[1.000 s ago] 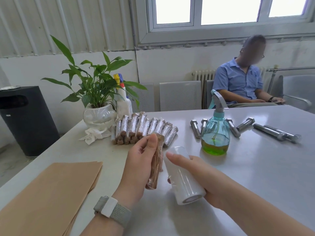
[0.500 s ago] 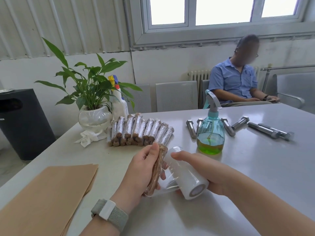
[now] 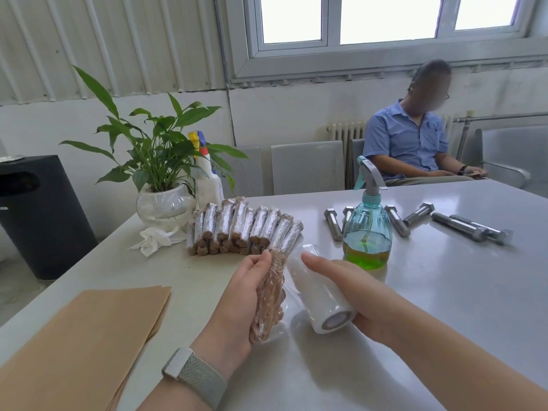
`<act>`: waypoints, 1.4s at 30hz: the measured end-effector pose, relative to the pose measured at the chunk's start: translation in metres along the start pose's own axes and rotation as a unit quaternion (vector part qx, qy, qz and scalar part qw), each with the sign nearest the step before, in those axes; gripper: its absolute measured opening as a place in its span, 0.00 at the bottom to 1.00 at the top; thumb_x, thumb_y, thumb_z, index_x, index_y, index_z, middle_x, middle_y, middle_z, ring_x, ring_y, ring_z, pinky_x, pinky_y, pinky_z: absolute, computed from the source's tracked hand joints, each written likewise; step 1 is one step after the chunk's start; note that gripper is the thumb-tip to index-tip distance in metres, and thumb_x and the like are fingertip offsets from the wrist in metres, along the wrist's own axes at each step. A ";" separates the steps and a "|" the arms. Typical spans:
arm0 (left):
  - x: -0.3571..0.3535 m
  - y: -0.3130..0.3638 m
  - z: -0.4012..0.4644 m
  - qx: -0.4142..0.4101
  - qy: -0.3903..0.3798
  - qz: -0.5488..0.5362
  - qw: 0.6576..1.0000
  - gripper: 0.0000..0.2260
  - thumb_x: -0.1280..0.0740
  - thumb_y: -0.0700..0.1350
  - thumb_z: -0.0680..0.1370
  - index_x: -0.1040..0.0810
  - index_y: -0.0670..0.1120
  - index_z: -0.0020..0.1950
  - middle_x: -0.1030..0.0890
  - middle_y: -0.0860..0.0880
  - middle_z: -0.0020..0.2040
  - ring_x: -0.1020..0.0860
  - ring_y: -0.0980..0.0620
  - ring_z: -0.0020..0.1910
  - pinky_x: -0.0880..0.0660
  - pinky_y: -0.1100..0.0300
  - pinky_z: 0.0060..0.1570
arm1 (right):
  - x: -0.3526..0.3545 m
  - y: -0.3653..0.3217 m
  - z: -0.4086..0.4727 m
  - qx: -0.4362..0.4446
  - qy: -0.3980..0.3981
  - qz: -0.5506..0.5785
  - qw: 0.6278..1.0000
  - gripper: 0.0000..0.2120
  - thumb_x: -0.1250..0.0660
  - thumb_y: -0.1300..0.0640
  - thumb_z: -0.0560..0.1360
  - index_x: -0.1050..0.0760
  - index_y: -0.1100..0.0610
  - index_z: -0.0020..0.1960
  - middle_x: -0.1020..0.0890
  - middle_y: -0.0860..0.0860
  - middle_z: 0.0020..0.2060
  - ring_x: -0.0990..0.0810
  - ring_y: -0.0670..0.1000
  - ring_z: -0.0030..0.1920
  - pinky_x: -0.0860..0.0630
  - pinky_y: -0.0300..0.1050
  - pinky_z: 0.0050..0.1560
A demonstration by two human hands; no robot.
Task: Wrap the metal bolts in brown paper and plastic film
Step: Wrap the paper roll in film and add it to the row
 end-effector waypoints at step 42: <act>-0.015 -0.008 -0.002 -0.098 0.071 -0.051 0.991 0.23 0.44 0.60 0.81 0.15 0.47 0.48 0.15 0.41 0.47 0.16 0.44 0.45 0.20 0.54 0.40 | -0.037 0.016 -0.014 0.156 0.080 0.004 0.984 0.29 0.41 0.26 0.64 0.27 0.45 0.55 0.18 0.35 0.42 0.20 0.34 0.43 0.26 0.38 0.43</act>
Point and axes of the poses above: each hand's wrist, its own z-axis towards the middle knuckle, its own x-axis out of the back of the hand, y = z × x, the point moved 2 cm from there along z, towards the middle knuckle
